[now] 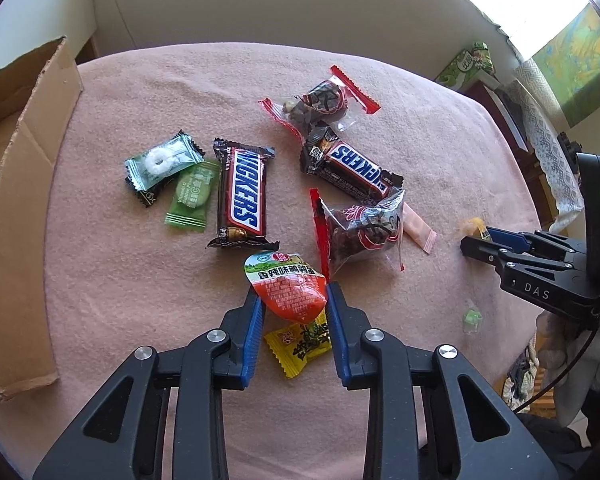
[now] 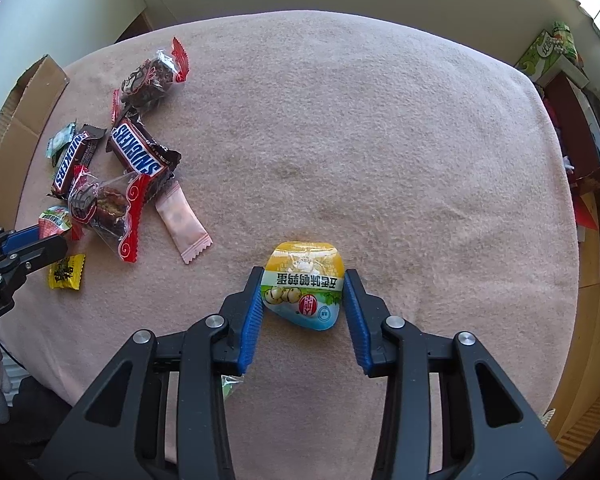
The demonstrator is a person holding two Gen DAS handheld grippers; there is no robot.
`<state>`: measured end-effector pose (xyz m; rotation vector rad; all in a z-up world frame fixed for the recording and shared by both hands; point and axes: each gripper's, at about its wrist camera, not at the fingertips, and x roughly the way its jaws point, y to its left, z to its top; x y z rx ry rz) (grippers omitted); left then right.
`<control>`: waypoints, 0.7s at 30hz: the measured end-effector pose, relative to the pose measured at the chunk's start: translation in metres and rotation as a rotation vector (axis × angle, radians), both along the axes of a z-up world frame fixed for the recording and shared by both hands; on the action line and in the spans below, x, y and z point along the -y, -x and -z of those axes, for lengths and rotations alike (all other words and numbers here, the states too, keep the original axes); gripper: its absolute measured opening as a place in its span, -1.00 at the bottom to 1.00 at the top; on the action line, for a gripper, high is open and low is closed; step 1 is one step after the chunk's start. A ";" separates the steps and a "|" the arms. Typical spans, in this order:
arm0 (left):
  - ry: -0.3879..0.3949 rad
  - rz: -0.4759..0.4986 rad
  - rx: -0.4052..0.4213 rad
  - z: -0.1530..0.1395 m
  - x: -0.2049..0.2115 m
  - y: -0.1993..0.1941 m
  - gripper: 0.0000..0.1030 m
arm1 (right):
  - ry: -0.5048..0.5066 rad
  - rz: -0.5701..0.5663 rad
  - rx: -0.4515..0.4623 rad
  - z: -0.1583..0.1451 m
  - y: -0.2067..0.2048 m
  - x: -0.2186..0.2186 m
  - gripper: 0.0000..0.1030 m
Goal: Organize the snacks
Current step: 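Lift and carry the candy egg and snack cup toward the cardboard box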
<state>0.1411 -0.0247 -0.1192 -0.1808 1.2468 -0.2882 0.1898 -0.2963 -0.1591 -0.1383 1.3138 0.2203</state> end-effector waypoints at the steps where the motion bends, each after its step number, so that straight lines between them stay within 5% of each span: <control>1: 0.004 0.001 0.007 -0.003 -0.001 0.001 -0.44 | -0.006 0.002 0.004 -0.003 0.001 0.001 -0.23; 10: 0.037 -0.051 0.060 -0.029 -0.023 0.003 -0.44 | -0.062 -0.002 0.056 -0.042 0.001 0.003 -0.24; 21: 0.035 -0.156 0.126 -0.052 -0.053 0.008 -0.44 | -0.107 -0.127 0.127 -0.086 -0.008 -0.051 -0.24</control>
